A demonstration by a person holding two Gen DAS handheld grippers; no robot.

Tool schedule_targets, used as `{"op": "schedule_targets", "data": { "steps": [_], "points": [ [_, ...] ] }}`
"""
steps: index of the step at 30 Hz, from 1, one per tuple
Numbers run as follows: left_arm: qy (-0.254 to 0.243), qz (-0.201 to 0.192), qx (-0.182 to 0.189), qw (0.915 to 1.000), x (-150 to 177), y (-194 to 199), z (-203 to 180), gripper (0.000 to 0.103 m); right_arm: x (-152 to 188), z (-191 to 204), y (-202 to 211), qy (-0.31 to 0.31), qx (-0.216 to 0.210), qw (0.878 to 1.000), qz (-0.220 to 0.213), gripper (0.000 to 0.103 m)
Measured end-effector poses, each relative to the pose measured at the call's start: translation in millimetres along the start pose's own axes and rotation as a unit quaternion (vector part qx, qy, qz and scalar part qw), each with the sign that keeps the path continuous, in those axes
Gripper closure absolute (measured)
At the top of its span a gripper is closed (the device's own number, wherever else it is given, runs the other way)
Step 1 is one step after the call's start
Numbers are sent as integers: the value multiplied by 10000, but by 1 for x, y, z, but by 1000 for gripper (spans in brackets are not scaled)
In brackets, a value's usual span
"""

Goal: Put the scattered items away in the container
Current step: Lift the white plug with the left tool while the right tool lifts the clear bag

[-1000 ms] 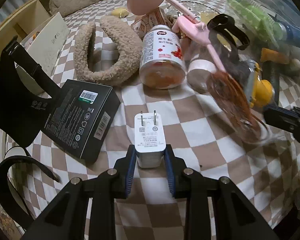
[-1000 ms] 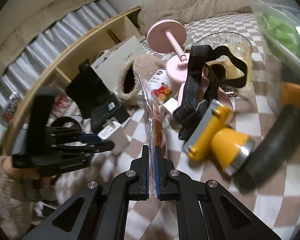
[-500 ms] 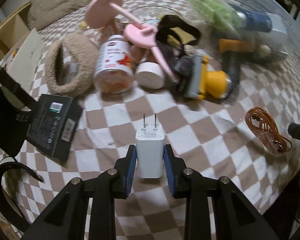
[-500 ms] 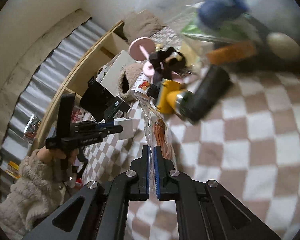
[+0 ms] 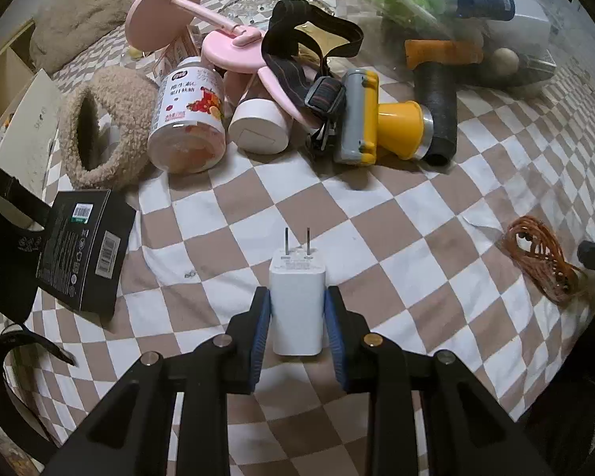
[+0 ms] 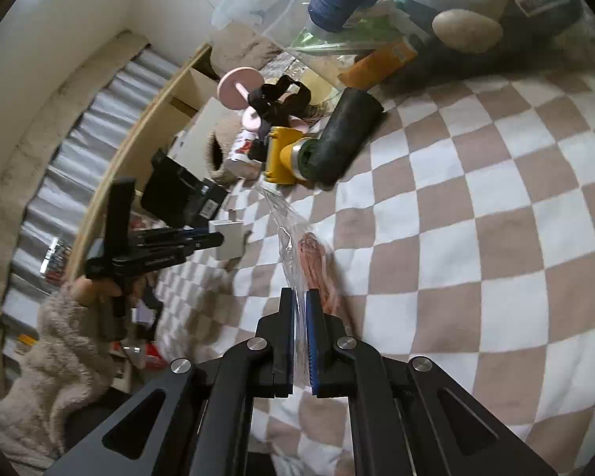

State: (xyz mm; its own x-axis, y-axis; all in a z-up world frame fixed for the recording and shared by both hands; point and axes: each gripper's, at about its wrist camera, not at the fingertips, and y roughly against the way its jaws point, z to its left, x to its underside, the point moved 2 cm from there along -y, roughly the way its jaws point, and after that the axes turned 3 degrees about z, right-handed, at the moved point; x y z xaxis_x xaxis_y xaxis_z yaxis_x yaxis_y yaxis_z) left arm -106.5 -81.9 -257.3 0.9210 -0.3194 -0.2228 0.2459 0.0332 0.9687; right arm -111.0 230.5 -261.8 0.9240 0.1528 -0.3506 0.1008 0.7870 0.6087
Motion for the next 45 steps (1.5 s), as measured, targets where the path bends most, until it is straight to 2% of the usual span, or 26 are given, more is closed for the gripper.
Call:
{"op": "schedule_targets", "data": {
  "steps": [13, 17, 19, 20, 21, 22, 23, 24, 35, 38, 43, 45],
  "points": [
    [-156, 107, -199, 9996, -5, -10, -10, 75, -3, 7, -9, 299, 450, 9985, 64, 96],
    [-181, 115, -282, 9994, -8, -12, -14, 66, -5, 5, -9, 316, 532, 9981, 45, 95],
    [-217, 153, -318, 9991, -8, -14, -19, 65, -5, 4, -9, 288, 576, 9979, 35, 92],
    [-232, 179, -327, 9990, -8, -16, -20, 65, -5, 2, -10, 266, 600, 9978, 40, 83],
    [-239, 225, -312, 9990, -9, -18, -22, 65, -5, 1, -10, 245, 607, 9978, 53, 65],
    [-243, 279, -287, 9989, -10, -19, -23, 65, -4, 1, -11, 224, 596, 9980, 56, 53],
    [-253, 305, -283, 9988, -10, -20, -24, 65, -4, 1, -11, 207, 584, 9981, 53, 35],
    [-272, 318, -293, 9987, -11, -20, -26, 65, -4, 2, -11, 220, 571, 9981, 54, 34],
    [-81, 358, -282, 9989, -12, -24, -22, 67, -12, 10, -34, 303, 462, 9983, 158, 34],
    [-1, 379, -207, 9991, -11, -24, -21, 71, -13, 10, -41, 381, 541, 9976, 189, 49],
    [6, 388, -178, 9991, -11, -28, -24, 75, -12, 3, -50, 398, 656, 9967, 261, 67],
    [21, 324, -193, 9993, -8, -26, -22, 75, -12, -2, -50, 362, 773, 9962, 172, 88]
  ]
}}
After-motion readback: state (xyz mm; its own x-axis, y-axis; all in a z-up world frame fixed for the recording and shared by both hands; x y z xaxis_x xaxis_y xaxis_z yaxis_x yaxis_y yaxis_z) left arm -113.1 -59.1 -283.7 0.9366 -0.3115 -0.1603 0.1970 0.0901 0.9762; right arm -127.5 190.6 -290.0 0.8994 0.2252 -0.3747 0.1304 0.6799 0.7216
